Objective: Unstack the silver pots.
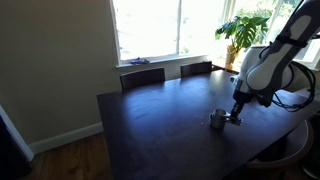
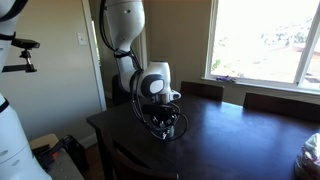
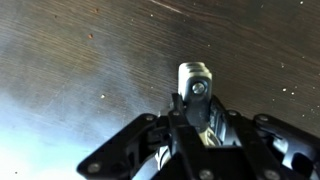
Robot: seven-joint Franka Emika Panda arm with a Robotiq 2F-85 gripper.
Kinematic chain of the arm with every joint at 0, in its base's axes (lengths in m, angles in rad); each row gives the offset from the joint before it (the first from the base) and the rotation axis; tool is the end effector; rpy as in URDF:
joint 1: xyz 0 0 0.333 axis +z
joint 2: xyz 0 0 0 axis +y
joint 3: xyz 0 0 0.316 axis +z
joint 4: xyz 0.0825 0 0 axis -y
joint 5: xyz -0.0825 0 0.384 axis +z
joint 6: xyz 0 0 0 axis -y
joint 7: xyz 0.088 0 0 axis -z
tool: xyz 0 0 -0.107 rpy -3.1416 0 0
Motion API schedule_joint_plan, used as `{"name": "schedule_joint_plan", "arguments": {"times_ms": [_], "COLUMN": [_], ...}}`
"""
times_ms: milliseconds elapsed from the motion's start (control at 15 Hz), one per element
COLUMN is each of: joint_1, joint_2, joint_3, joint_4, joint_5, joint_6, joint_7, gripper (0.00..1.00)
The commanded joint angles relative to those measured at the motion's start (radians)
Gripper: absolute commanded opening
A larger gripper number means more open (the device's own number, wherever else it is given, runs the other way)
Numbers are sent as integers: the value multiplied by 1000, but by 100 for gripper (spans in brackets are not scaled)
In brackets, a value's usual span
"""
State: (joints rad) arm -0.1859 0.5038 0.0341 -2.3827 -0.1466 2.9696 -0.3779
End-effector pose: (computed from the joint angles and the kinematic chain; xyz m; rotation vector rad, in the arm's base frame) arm 0.4935 -0.0640 0.1200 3.0515 0.5625 0.1202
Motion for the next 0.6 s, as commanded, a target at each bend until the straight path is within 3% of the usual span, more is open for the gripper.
{"name": "schedule_joint_plan", "arguments": {"times_ms": [0, 533], "joint_1": [-31, -48], "joint_2": [-66, -130], "joint_3": [34, 104], "joint_4": [-71, -81], "joint_5": [-11, 4], "joint_6": [61, 49], "joint_7": [-21, -20], "gripper": [11, 11]}}
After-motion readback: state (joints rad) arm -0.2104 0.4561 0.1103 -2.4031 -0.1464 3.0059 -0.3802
